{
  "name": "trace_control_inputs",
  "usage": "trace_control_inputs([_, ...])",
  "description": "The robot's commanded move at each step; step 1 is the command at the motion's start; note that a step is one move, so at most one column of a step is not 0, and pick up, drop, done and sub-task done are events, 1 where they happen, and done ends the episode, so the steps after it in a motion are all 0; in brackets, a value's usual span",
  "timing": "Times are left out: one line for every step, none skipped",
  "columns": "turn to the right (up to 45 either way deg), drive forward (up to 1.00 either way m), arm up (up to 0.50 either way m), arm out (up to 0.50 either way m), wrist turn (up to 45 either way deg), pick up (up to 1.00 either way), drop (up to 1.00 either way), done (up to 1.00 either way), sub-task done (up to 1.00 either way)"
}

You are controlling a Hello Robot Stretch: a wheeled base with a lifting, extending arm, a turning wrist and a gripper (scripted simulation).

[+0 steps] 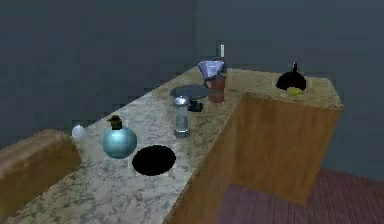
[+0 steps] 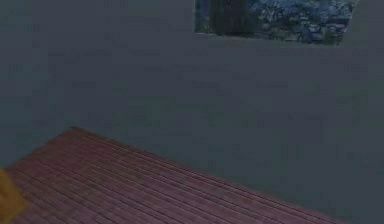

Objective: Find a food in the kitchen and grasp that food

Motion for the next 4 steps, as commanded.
trace_control_inputs([-45.0,0.0,0.0,0.0,0.0,0.0,0.0,0.0,0.0])
trace_control_inputs([-45.0,0.0,0.0,0.0,0.0,0.0,0.0,0.0,0.0])
trace_control_inputs([-36.0,0.0,0.0,0.0,0.0,0.0,0.0,0.0,0.0])
trace_control_inputs([0.0,0.0,0.5,0.0,0.0,0.0,0.0,0.0,0.0])
